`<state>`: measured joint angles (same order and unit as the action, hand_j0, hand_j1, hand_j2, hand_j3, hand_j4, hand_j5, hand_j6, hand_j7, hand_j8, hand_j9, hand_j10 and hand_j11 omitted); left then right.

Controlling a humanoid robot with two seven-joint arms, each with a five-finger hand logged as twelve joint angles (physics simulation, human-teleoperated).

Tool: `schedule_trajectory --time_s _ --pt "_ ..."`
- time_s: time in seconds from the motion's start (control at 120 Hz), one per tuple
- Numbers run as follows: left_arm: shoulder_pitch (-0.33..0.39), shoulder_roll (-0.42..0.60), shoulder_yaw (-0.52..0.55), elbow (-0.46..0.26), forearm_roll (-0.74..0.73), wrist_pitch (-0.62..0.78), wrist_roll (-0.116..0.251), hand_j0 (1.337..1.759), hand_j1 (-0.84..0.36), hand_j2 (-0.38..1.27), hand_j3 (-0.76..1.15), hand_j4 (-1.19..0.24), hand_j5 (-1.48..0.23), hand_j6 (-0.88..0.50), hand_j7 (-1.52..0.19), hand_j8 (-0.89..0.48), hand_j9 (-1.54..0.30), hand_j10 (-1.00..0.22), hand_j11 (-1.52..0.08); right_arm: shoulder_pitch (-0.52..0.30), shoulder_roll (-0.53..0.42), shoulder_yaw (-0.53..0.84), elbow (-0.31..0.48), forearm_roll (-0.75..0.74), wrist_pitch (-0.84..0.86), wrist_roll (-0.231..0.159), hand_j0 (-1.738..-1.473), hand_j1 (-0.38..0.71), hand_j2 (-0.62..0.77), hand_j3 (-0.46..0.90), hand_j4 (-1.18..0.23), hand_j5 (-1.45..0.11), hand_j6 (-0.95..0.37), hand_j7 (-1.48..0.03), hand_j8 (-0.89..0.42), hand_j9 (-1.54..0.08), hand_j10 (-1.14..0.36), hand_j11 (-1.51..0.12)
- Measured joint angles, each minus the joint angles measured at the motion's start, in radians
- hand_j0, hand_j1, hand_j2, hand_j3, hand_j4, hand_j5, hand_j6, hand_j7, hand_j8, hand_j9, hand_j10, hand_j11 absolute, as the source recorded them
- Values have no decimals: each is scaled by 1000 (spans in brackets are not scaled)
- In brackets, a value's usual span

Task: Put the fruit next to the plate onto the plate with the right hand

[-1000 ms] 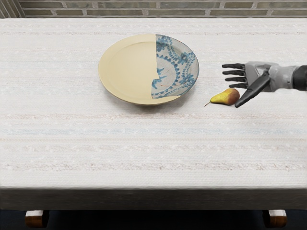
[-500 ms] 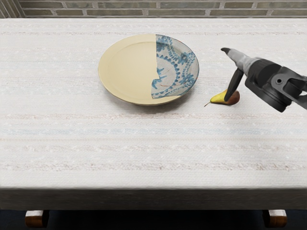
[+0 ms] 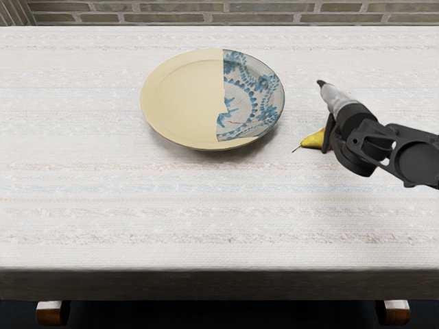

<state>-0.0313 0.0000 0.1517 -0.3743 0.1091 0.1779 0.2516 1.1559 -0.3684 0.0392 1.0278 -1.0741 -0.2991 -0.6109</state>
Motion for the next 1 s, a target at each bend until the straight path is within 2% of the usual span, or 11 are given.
schedule_trajectory --time_s 0.15,0.275,0.583,0.783,1.0 --pt "1 0 0 0 0 0 0 1658 324 4 0 -20 -26 -20 -26 -20 -26 -20 -26 -24 60 -2 -89 5 -6 0 -1658 -349 2 0 -3 0 -4 0 -3 0 -2 0" --pt "1 0 0 0 0 0 0 1658 324 4 0 -20 -26 -20 -26 -20 -26 -20 -27 -39 82 -2 -119 7 -6 0 -1658 -307 -5 0 -38 -47 -40 -46 -39 -47 -38 -46" --pt "0 0 0 0 0 0 0 1658 324 4 0 -20 -26 -20 -26 -20 -26 -20 -26 -44 84 -1 -131 11 6 0 -1658 -41 -49 0 -261 -336 -262 -335 -261 -336 -260 -336" --pt "0 0 0 0 0 0 0 1658 324 4 0 -20 -26 -20 -26 -20 -26 -20 -26 -44 81 -1 -132 12 9 0 -1658 39 -41 0 -337 -440 -340 -437 -338 -439 -338 -439" --pt "1 0 0 0 0 0 0 1658 324 4 0 -20 -26 -20 -26 -20 -26 -20 -26 -44 79 1 -131 14 31 0 -1657 179 -50 0 -461 -604 -465 -600 -440 -603 -462 -603"
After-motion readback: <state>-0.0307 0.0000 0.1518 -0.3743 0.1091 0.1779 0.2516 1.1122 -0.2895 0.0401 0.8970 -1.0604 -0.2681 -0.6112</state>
